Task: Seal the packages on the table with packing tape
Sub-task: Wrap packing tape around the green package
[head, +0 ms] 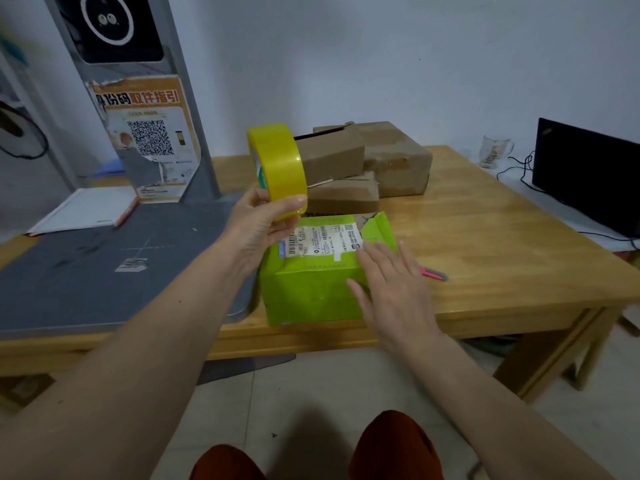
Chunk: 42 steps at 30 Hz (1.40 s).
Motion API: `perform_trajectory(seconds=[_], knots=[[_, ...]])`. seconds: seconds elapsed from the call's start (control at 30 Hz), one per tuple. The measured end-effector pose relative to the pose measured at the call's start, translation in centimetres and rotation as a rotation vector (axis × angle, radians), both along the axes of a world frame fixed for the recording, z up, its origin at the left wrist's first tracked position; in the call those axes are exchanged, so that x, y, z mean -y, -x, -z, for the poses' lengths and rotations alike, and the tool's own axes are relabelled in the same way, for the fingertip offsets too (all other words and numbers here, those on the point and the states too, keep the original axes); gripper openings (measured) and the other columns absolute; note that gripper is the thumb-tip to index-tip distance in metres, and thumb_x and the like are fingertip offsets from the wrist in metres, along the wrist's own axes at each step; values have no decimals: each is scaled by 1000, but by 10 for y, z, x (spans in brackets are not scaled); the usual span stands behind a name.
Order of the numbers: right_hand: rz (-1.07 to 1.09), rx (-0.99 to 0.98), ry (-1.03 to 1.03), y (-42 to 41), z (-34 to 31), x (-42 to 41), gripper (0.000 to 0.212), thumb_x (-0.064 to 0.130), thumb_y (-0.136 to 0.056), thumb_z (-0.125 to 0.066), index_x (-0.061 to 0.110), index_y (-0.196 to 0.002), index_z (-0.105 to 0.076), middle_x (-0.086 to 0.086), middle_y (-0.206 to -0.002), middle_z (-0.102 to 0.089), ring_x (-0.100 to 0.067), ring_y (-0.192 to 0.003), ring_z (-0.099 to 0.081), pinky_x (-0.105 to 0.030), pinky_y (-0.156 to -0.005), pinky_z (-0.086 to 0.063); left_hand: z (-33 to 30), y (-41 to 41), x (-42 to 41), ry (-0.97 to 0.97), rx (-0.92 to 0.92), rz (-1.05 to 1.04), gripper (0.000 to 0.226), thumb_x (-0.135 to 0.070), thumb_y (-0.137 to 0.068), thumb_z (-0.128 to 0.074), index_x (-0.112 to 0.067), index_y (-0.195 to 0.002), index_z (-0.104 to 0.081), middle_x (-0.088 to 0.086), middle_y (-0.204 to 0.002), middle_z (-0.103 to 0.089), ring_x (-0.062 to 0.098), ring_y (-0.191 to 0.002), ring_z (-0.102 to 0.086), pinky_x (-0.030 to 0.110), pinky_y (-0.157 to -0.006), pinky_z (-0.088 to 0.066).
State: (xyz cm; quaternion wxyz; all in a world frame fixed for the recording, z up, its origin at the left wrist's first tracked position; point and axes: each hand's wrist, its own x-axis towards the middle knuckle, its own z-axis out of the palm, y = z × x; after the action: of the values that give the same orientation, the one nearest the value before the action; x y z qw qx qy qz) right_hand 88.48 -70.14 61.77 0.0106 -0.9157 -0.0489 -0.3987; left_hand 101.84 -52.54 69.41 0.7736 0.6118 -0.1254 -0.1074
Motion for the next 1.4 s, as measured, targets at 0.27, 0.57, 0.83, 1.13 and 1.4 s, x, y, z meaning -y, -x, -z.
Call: perform_trajectory(seconds=[0.27,0.57,0.83,1.13,1.4], knots=[[215,-615,-55,-58,-65,6,64,50,-103,-23,2,-138,-47,-17,-151,-40,-30,-140,-36,-41,-102,-39,6,2,-2,33,13,-4,51,-26,-49,-86,-20,-85,-50,1,-83,-76,21,-77,-73,33,-77,-60],[161,-625,-140,-83,-56,32,50,49,-101,-37,12,-122,-62,-13,-131,-59,-33,-118,-55,-39,-88,-46,7,-2,-1,80,2,-4,44,-21,-56,-82,-19,-84,-49,2,-82,-75,23,-77,-71,36,-81,-60],[127,-569,-200,-76,-52,24,47,39,-103,-36,3,-119,-62,-15,-125,-59,-33,-119,-52,-37,-89,-41,8,-1,0,41,22,4,59,-24,-52,-85,-16,-99,-49,2,-84,-74,22,-77,-71,32,-77,-59],[48,-355,-1054,-55,-24,29,69,35,-92,-63,13,-149,-33,-7,-153,-39,-24,-139,-37,-34,-110,-30,7,5,-19,95,34,-123,45,-25,-53,-84,-22,-79,-48,-1,-85,-76,21,-82,-73,31,-77,-59],[-430,-466,-1194,-22,4,34,123,48,-51,-88,41,-151,-18,11,-151,-35,-11,-136,-39,-38,-111,-38,13,17,-19,154,-53,-154,26,-9,-82,-72,-20,-79,-49,-1,-85,-71,19,-83,-70,34,-78,-58]])
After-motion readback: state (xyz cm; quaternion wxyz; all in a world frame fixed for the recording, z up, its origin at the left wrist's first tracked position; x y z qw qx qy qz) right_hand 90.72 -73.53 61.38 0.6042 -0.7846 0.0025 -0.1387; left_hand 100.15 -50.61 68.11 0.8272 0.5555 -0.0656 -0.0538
